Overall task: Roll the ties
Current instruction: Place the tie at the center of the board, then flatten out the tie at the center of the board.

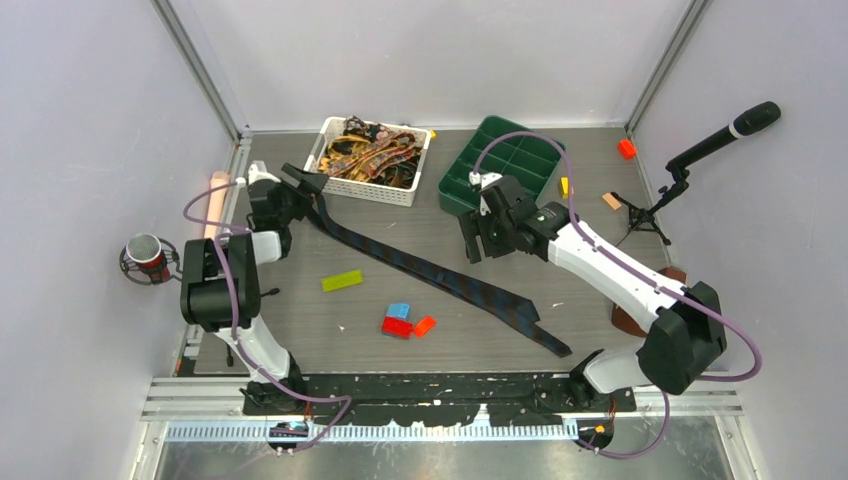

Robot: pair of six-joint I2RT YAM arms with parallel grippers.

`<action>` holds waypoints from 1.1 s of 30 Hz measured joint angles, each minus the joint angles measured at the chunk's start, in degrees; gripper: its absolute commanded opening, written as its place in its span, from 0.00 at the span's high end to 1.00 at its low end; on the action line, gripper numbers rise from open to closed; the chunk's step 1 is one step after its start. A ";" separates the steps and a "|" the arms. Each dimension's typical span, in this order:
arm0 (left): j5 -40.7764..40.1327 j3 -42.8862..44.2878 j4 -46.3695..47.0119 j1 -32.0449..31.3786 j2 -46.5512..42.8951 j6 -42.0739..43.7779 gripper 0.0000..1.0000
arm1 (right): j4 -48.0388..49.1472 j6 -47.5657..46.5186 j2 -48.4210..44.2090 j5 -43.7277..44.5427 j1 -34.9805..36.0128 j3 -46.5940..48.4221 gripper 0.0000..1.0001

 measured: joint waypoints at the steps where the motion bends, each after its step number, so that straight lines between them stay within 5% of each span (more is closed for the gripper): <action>1: 0.39 0.11 -0.90 0.07 0.00 -0.33 0.11 | 0.55 0.44 -0.57 0.57 0.00 -0.20 0.19; 5: 0.76 1.38 -8.00 0.11 -0.68 -0.83 0.01 | 2.16 2.67 -1.53 3.19 0.00 -0.37 0.01; 11: -2.58 1.73 -19.10 0.13 -6.19 2.27 0.00 | 2.43 5.66 -1.51 5.68 0.00 -0.39 0.01; 20: -3.23 1.88 -23.28 0.17 -8.24 5.51 0.00 | 2.56 11.96 -1.03 7.76 -0.07 -1.18 0.03; 32: -2.19 0.28 -24.30 -0.13 -8.24 6.71 0.08 | 2.27 23.23 2.73 7.69 -0.11 -8.63 0.51; 33: -2.14 0.26 -24.35 -0.22 -8.24 6.73 0.09 | 2.12 24.17 2.71 8.17 -0.20 -9.27 0.61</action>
